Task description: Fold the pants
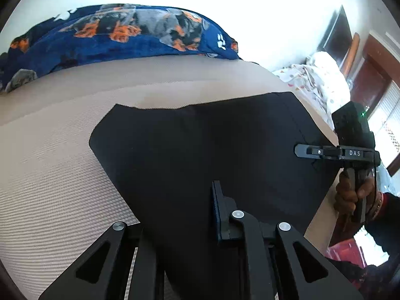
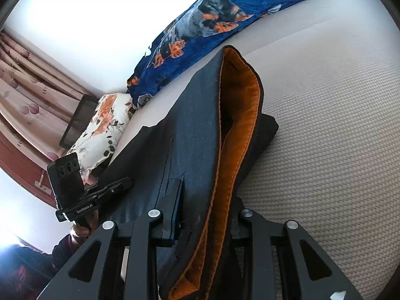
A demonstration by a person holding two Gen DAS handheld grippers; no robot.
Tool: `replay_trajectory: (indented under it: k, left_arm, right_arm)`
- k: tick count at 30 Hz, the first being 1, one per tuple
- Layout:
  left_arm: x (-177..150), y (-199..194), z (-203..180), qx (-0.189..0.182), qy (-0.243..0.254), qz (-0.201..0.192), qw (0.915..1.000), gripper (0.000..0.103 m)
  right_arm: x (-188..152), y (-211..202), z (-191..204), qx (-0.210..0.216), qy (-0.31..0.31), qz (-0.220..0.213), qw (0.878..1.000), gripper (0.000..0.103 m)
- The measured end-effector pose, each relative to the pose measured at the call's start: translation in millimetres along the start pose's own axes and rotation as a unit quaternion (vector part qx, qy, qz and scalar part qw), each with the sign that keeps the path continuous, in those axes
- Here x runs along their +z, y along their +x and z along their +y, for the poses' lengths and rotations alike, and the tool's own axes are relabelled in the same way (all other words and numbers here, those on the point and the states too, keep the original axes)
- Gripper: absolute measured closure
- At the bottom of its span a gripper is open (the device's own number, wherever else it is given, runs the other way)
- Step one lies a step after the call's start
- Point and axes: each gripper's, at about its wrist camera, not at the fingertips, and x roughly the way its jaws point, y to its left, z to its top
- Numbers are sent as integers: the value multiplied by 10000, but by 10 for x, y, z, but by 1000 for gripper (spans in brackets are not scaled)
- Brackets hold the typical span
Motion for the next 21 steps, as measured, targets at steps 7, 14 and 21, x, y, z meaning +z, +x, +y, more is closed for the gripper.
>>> replay_trajectory:
  k: [7,14,21]
  left_arm:
    - [40,-144,132,262,-12,-124,9996,88]
    - [114,-211,283,456,-43,-198,9988,88]
    - [223,-270,471,629,-110,-287,9975,88]
  right_arm:
    - [57,152,131,134,-32,13,9999,79]
    - [180,316,278,167,-139,50,9998,79]
    - [337,476,457,162,-315,115,9993,80]
